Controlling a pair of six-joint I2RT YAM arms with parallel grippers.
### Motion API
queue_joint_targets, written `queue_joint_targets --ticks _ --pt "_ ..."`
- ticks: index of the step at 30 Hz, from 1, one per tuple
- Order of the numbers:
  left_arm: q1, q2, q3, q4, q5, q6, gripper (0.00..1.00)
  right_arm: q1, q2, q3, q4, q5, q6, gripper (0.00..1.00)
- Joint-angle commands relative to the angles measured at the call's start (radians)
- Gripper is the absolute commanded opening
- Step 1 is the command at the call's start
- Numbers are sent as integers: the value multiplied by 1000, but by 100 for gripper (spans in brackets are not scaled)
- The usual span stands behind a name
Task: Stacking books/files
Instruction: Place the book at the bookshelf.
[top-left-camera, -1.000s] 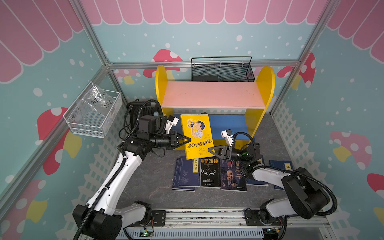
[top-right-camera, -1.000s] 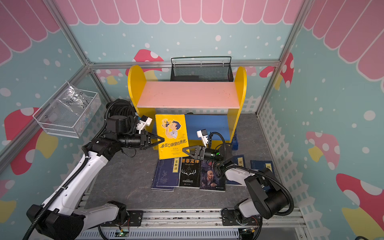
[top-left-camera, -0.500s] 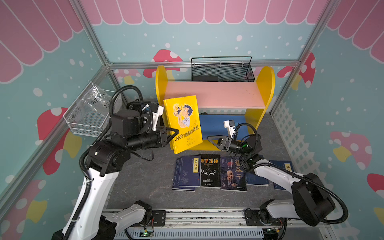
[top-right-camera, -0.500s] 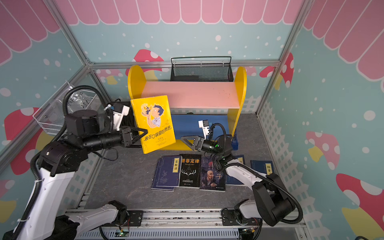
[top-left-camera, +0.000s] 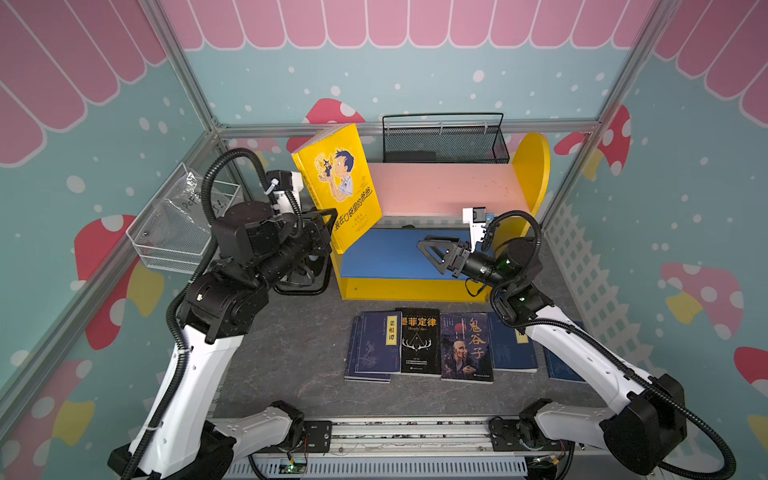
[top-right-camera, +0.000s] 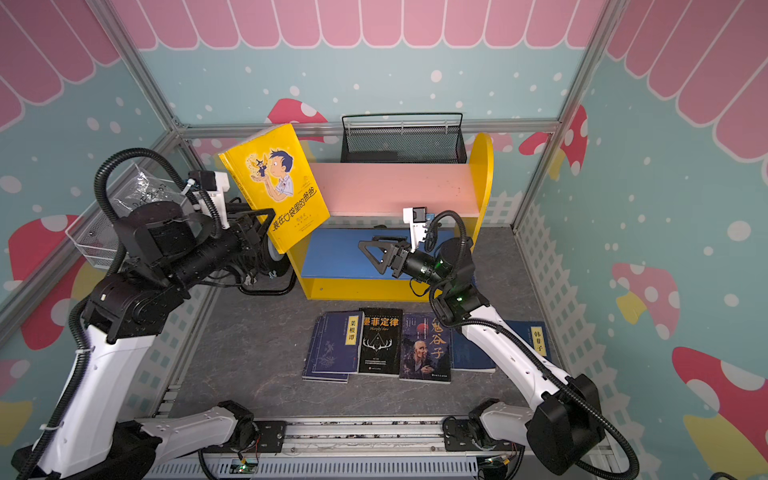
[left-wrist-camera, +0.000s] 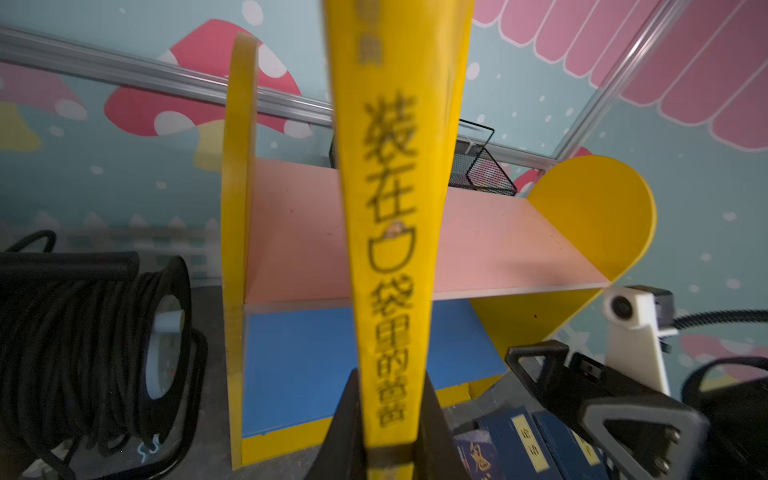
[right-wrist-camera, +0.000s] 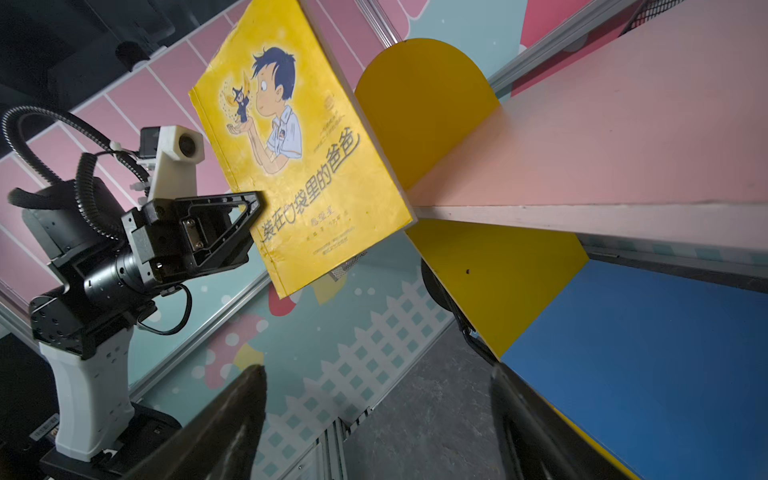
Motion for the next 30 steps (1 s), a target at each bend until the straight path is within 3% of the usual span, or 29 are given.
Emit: queue_joint_targets --ticks 1,10,18,22,24,30 --pt "-87 19 -12 243 -297 154 0 6 22 69 -60 37 -88 86" --pt "-150 88 -63 502 -466 249 0 6 97 146 -60 18 -116 86" --pt "-149 165 -64 572 -563 269 0 6 132 215 -70 32 -162 86" --pt "-149 195 -56 554 -573 268 0 6 134 268 -193 135 -254 87" --pt "-147 202 -58 554 -581 256 0 6 126 286 -256 195 -311 92" --pt "-128 254 -32 517 -569 192 0 4 129 375 -396 267 -463 98"
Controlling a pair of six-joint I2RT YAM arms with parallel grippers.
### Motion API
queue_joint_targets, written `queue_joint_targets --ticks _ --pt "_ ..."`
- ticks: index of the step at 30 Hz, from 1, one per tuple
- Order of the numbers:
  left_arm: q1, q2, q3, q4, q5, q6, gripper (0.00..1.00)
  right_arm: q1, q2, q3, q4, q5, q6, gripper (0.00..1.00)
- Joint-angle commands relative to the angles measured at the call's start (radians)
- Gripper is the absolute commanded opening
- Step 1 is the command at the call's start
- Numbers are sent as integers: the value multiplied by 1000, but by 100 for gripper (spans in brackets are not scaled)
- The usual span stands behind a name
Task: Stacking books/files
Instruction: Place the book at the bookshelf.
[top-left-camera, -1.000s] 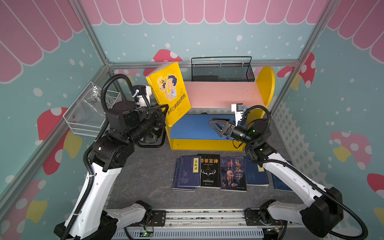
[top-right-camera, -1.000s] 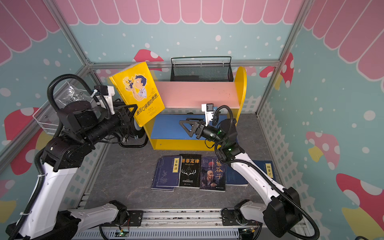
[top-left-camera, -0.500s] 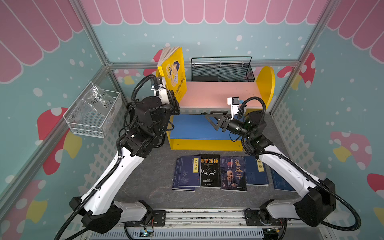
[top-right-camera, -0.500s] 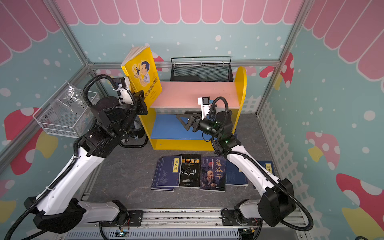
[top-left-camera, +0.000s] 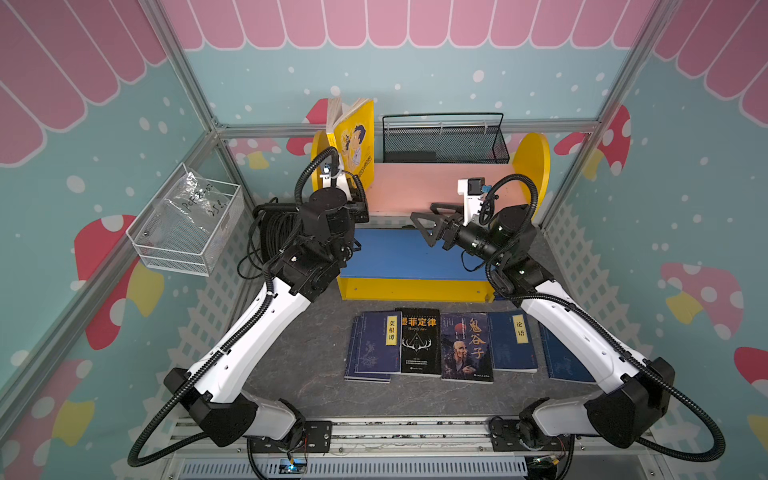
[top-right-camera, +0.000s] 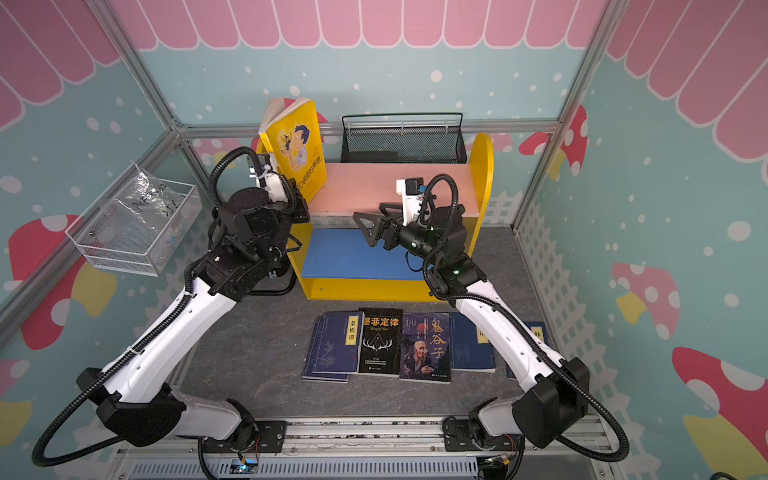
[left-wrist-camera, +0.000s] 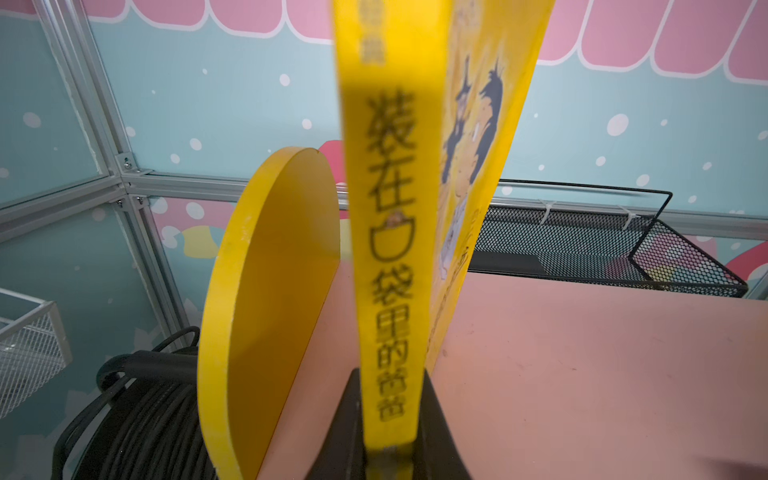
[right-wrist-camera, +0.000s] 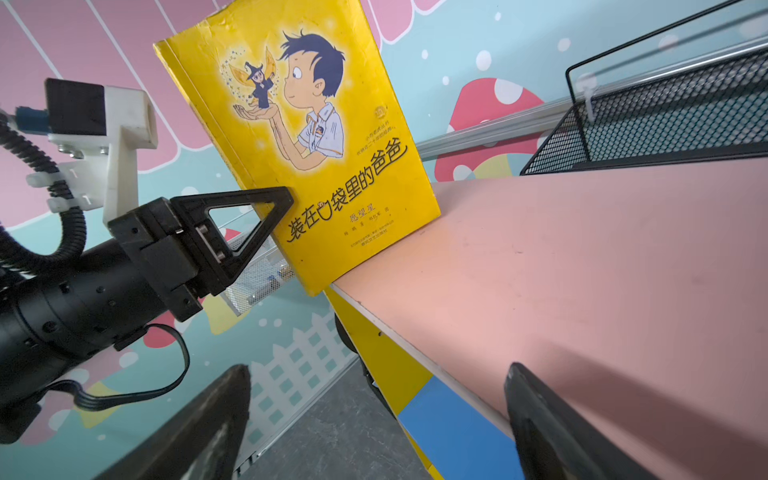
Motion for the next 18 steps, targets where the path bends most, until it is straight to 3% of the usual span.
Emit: queue_joint_targets --ticks 1,9,18 --pt "14 20 40 33 -10 -44 0 3 -2 61 -111 72 -138 99" --pt "30 60 32 64 -97 -124 0 -7 60 164 -102 79 -231 99" --pt "85 119 159 -84 -96 -173 0 -13 335 463 -108 102 -124 99"
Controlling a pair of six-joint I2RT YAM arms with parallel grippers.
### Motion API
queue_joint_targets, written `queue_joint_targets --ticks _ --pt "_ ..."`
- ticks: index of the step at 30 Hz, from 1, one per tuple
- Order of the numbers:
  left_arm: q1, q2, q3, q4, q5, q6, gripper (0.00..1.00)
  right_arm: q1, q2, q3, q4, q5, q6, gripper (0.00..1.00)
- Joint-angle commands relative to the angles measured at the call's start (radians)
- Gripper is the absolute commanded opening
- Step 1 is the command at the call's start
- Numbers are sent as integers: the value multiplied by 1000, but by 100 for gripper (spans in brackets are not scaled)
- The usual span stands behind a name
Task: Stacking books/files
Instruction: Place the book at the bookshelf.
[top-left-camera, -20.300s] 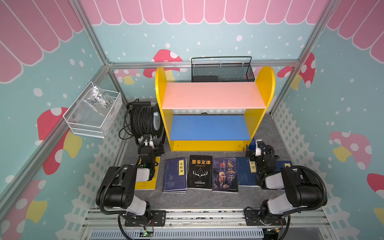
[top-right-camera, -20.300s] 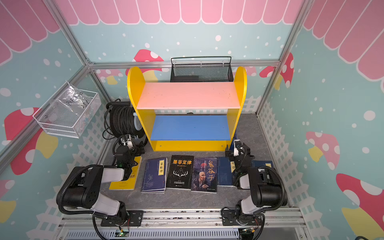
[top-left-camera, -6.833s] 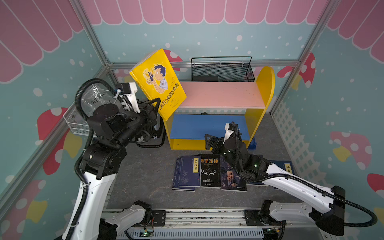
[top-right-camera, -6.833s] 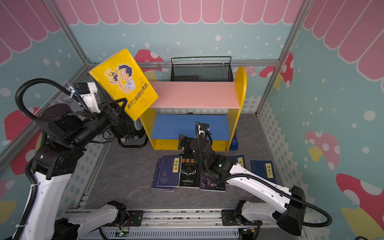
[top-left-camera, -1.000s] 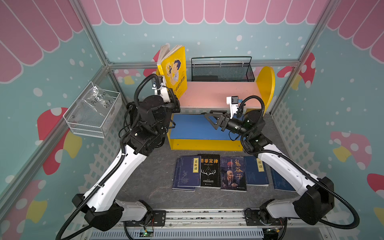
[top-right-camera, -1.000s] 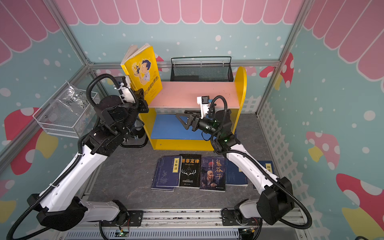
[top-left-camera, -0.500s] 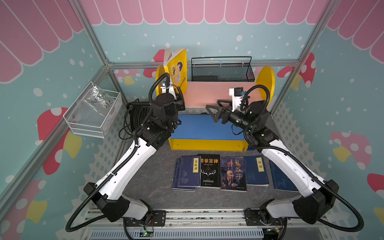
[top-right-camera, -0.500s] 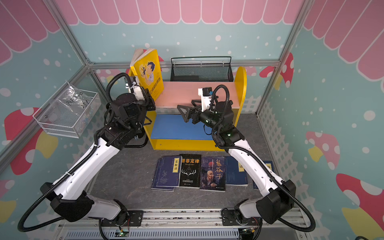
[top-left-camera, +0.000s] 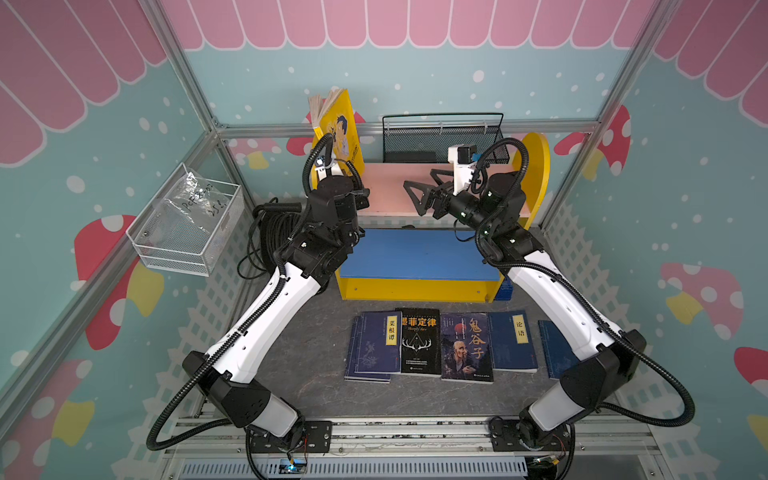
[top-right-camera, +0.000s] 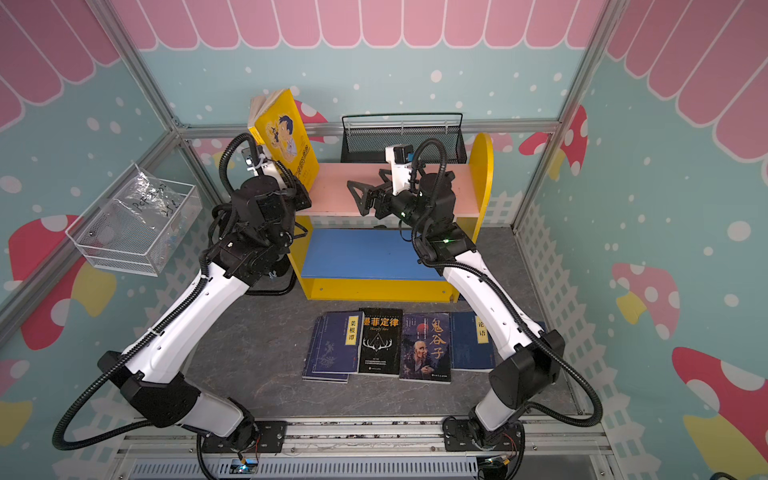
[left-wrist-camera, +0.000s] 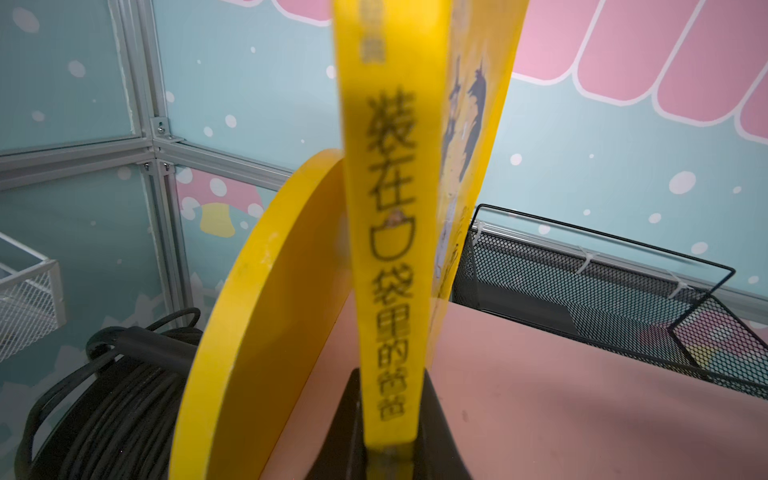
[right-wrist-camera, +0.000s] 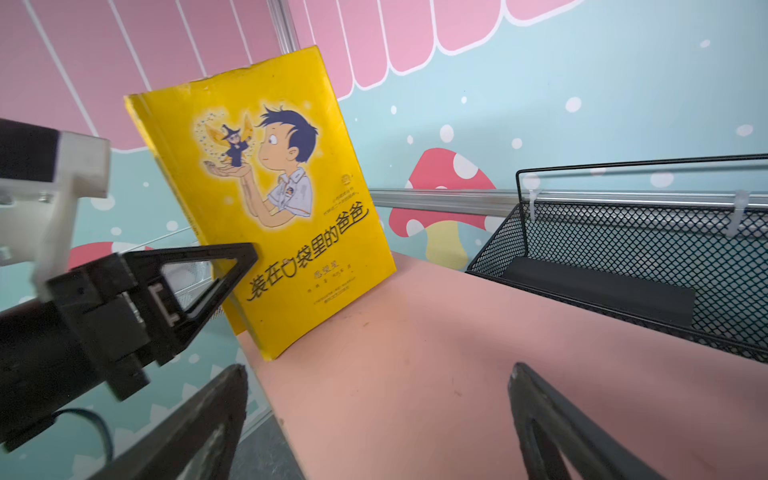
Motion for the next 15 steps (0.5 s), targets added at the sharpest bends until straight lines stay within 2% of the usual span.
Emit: queue_joint_targets --ticks 1,4,8,15 --pt "37 13 52 -82 -11 -22 0 -4 103 115 -12 4 42 99" --pt "62 38 118 -179 38 -29 0 -1 229 284 -48 -48 82 99" --pt "72 75 211 -312 35 -32 0 6 408 470 -55 -97 134 99" --pt "74 47 188 -316 1 -33 0 61 536 589 -51 -106 128 99"
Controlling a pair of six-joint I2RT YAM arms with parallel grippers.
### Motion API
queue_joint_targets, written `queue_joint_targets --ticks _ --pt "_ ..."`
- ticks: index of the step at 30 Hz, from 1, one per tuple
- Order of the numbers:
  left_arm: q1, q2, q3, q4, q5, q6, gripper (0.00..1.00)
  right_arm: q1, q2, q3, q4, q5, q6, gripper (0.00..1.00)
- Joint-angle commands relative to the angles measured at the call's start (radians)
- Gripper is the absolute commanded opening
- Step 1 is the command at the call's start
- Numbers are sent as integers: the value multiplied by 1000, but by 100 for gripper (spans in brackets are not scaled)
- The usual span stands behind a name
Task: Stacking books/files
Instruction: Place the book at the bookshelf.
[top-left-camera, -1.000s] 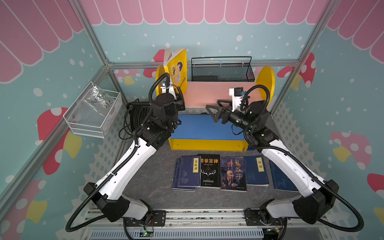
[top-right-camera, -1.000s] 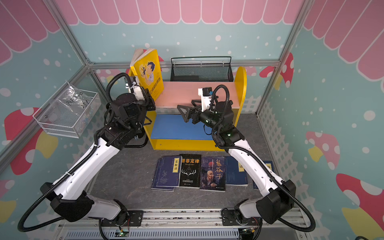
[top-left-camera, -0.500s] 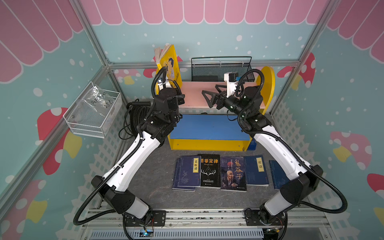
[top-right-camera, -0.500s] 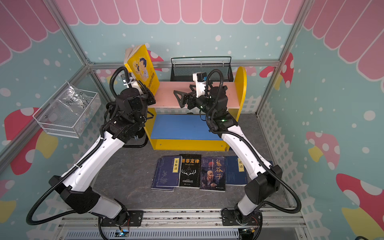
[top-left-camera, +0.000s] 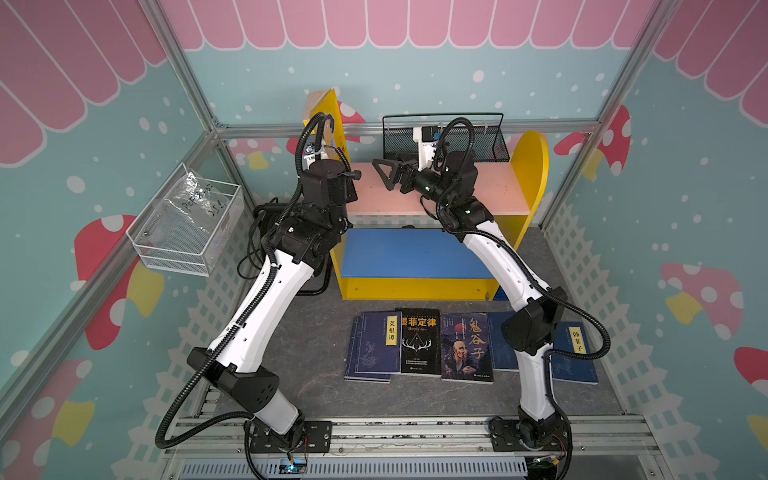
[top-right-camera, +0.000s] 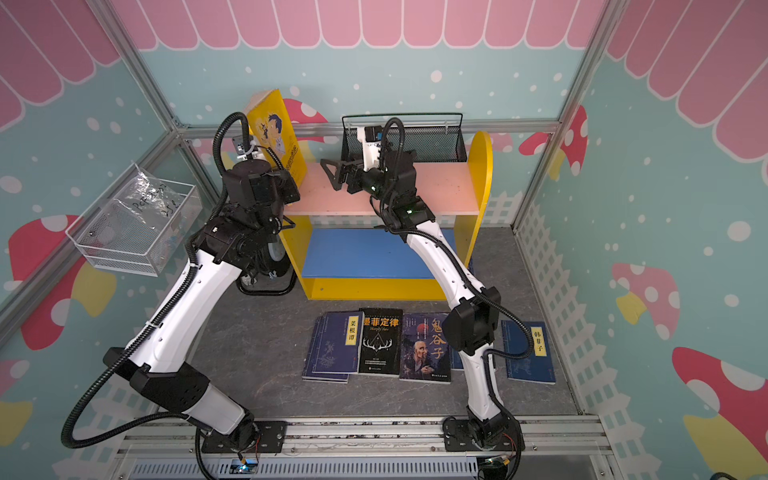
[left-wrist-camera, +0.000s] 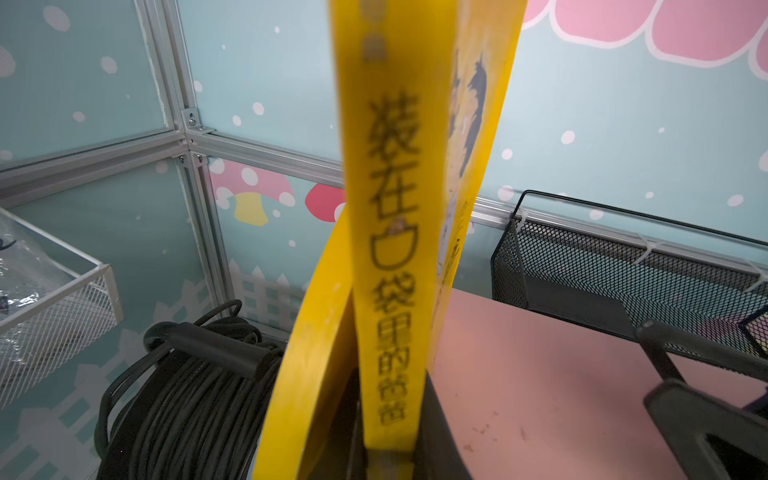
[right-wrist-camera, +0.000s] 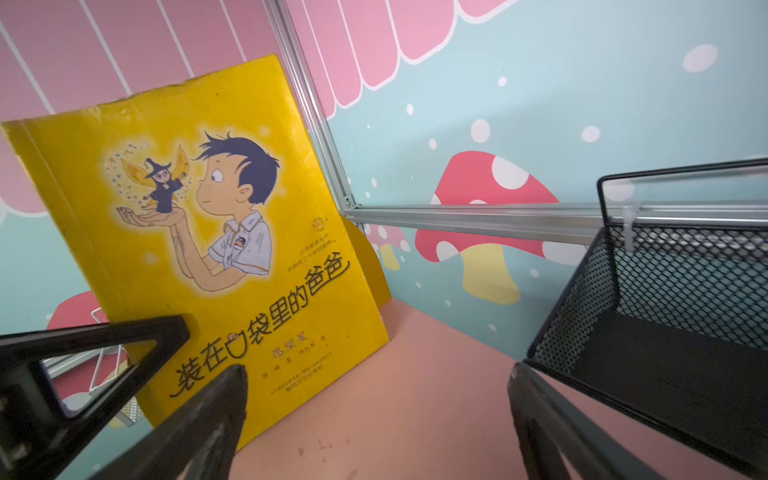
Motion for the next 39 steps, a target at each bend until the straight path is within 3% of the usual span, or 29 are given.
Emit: queue_joint_targets --ticks 1,10,19,22,32,34,39 --pt "5 -26 -1 -76 -22 -16 0 35 73 15 -13 -17 0 99" --pt "-1 -66 -34 -96 -57 -43 4 110 103 15 -72 52 -56 99" --pt "-27 -73 -49 -98 -102 -27 3 131 129 15 -86 70 -12 99" --pt "-32 -82 -61 -97 -114 -26 15 137 134 16 -92 78 -4 99" --pt "-33 -122 -86 -64 -158 44 36 158 159 15 -148 123 5 98" --pt "-33 -119 -94 -64 -159 44 45 162 163 16 -147 124 7 98" --pt "-35 -147 -120 -56 -152 21 52 167 165 15 -147 126 11 97"
